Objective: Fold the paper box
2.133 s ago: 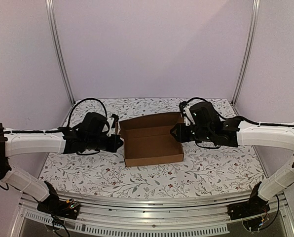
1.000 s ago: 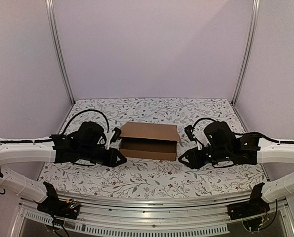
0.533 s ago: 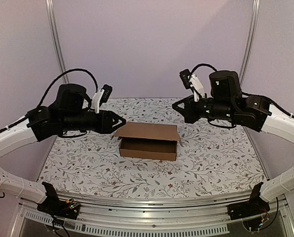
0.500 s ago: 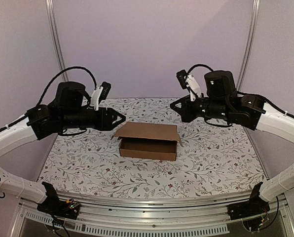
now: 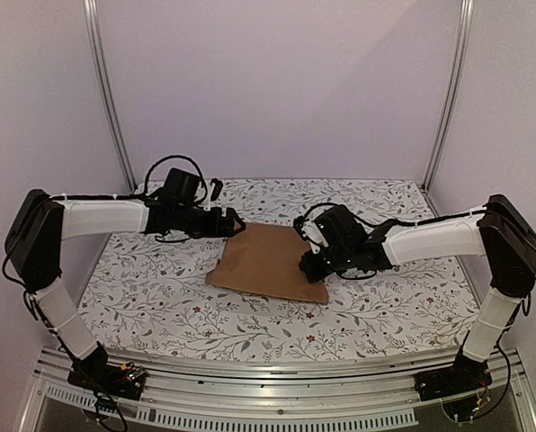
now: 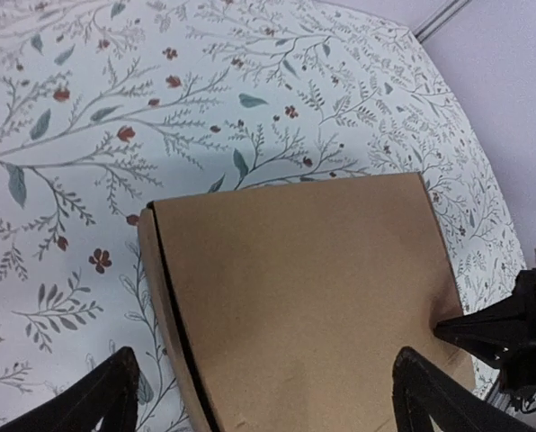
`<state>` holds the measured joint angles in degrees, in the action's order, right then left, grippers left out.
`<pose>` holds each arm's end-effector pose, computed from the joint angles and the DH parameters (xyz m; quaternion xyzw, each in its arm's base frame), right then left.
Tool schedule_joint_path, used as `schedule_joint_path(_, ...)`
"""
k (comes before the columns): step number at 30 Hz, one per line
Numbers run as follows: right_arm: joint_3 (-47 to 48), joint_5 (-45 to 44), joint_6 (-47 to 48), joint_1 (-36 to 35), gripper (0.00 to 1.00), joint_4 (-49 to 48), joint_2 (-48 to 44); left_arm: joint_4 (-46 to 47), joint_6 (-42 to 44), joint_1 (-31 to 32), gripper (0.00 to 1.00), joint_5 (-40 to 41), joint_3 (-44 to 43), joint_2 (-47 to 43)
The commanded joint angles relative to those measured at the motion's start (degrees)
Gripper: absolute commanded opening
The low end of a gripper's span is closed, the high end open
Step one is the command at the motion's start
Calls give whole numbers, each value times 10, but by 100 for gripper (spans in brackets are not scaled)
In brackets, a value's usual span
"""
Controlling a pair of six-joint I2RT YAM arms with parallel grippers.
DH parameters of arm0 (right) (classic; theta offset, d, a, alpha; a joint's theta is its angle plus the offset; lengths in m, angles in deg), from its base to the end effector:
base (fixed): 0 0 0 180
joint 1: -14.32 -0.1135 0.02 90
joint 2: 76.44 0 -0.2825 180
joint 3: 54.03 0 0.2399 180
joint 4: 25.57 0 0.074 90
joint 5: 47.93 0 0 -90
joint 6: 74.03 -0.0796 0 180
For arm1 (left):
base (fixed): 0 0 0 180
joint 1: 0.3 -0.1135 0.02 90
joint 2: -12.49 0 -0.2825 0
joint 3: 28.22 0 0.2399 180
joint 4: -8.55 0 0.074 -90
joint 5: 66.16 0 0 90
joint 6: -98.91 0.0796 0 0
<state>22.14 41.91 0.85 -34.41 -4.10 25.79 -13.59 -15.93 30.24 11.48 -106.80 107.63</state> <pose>0.2634 0.2998 0.1709 -0.2690 0.8924 0.1904 0.3081 0.3304 -0.2147 0.2316 0.0911 0.8928 -0.2859 0.3360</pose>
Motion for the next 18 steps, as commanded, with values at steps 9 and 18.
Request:
schedule_joint_path(9, -54, 13, -26, 1, 0, -14, -39, 134, -72, 24, 80, -72, 149, 56)
schedule_joint_path(18, -52, 18, -38, 1, 1, 8, -59, 112, -91, 60, 67, -25, 193, 35)
